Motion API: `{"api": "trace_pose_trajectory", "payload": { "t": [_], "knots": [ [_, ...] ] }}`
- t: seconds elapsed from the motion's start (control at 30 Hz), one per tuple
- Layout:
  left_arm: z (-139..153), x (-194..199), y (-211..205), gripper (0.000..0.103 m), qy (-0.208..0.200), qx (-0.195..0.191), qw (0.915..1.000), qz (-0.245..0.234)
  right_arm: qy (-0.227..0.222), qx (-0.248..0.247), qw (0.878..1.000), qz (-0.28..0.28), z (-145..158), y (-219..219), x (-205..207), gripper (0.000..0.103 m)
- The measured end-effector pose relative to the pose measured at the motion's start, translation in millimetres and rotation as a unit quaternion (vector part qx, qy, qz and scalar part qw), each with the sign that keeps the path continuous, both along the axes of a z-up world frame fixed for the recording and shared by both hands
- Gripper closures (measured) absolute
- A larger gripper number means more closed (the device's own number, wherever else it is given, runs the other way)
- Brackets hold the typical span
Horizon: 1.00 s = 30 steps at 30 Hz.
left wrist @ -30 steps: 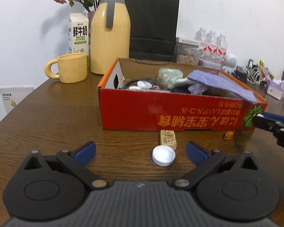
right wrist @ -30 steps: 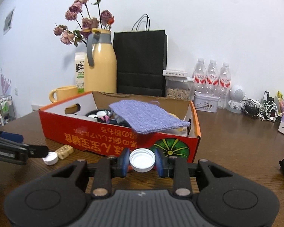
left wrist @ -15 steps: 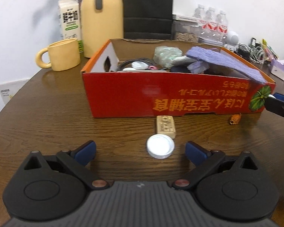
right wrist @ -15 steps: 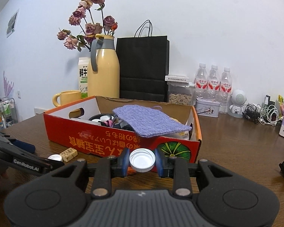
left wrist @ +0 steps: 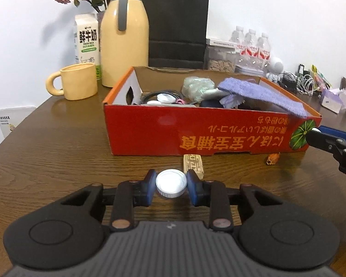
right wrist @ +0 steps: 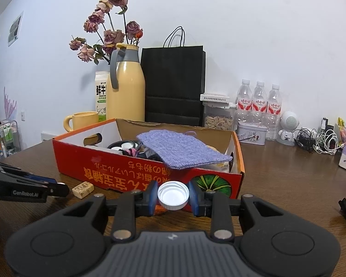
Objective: Organize objects
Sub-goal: 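Carry both white caps into the box and open both grippers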
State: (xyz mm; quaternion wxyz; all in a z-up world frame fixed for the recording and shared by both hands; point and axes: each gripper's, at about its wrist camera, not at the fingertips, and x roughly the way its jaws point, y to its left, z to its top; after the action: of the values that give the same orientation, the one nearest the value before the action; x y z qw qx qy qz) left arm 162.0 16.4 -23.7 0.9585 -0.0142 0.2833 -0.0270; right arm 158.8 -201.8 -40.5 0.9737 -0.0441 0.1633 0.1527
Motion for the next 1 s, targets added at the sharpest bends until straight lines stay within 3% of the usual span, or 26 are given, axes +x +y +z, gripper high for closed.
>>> {"api": "trace_pose_trajectory", "payload": {
  "t": [0.23, 0.5, 0.73, 1.0],
  "knots": [
    [15.5, -7.8, -0.8, 0.074, -0.036, -0.001, 0.9993, 0.000, -0.016, -0.004, 1.000, 0.008, 2.6, 3.6, -5.5, 0.076],
    [53.6, 10.8, -8.0, 0.074, -0.092, 0.002, 0.9957, -0.007, -0.047, 0.007, 0.998, 0.032, 32.8, 16.2, 10.6, 0.076],
    [74.2, 50.6, -9.6, 0.074, -0.119, 0.006, 0.9928, -0.003, -0.063, -0.001, 0.997, 0.041, 55.7, 38.5, 53.8, 0.076],
    [77.9, 111.9, -5.7, 0.074, -0.116, 0.002, 0.9932, 0.009, -0.042, -0.007, 0.998, 0.037, 59.3, 63.2, 121.4, 0.076]
  ]
}}
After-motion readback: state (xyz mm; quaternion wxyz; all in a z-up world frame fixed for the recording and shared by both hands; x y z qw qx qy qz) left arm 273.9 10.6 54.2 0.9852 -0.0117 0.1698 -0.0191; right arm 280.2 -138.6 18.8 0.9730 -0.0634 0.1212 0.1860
